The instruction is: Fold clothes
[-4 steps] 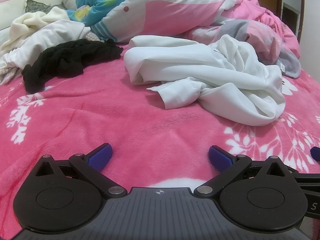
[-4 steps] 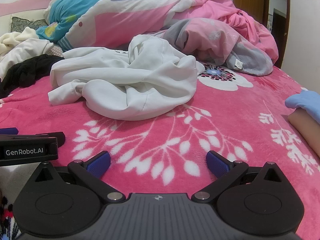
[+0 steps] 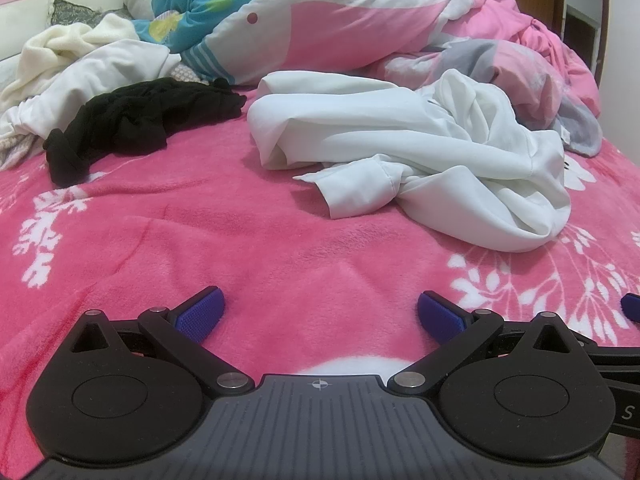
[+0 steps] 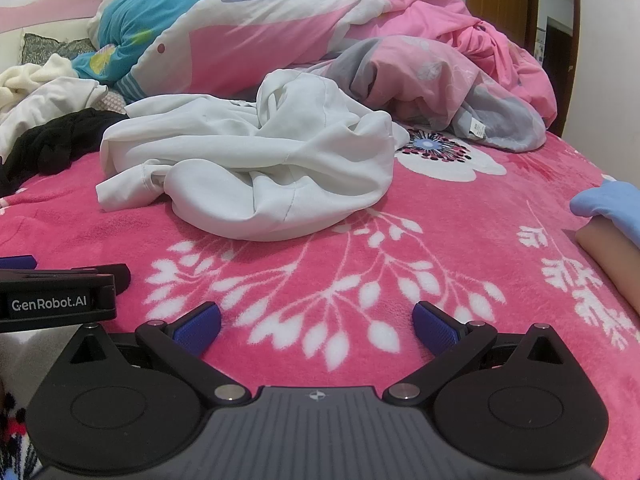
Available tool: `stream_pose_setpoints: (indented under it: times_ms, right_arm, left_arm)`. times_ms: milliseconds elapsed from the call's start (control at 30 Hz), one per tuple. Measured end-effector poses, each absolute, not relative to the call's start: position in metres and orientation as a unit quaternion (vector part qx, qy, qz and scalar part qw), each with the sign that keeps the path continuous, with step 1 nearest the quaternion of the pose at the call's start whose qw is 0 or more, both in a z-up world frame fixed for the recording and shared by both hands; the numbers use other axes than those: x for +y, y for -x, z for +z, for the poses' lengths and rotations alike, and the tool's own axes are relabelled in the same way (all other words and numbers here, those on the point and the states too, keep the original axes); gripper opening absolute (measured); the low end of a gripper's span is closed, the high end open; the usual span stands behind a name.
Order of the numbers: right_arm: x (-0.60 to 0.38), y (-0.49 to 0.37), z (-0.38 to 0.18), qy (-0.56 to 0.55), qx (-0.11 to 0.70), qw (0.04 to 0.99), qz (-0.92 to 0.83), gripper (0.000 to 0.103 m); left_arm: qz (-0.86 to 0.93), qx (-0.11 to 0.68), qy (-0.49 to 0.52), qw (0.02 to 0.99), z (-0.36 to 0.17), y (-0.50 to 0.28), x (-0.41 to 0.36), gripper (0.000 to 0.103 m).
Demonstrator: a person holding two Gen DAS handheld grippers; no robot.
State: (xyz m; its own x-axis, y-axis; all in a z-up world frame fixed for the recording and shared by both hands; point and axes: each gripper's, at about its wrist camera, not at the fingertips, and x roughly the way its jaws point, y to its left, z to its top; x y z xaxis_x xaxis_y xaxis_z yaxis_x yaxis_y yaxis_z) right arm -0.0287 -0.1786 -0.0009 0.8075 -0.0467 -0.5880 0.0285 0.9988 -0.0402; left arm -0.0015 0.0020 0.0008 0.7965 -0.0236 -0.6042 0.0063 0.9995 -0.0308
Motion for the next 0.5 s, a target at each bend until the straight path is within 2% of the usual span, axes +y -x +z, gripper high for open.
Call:
stream_pose_setpoints:
  times_ms: [500]
  right_arm:
    - [-0.1790, 0.0310, 0.0002, 0.012, 0.311, 0.950, -0.018, 0.103]
  left_arm:
    - [-0.009, 0.319, 0.013, 0.948, 0.0004, 0.0024, 0.0008, 0.103]
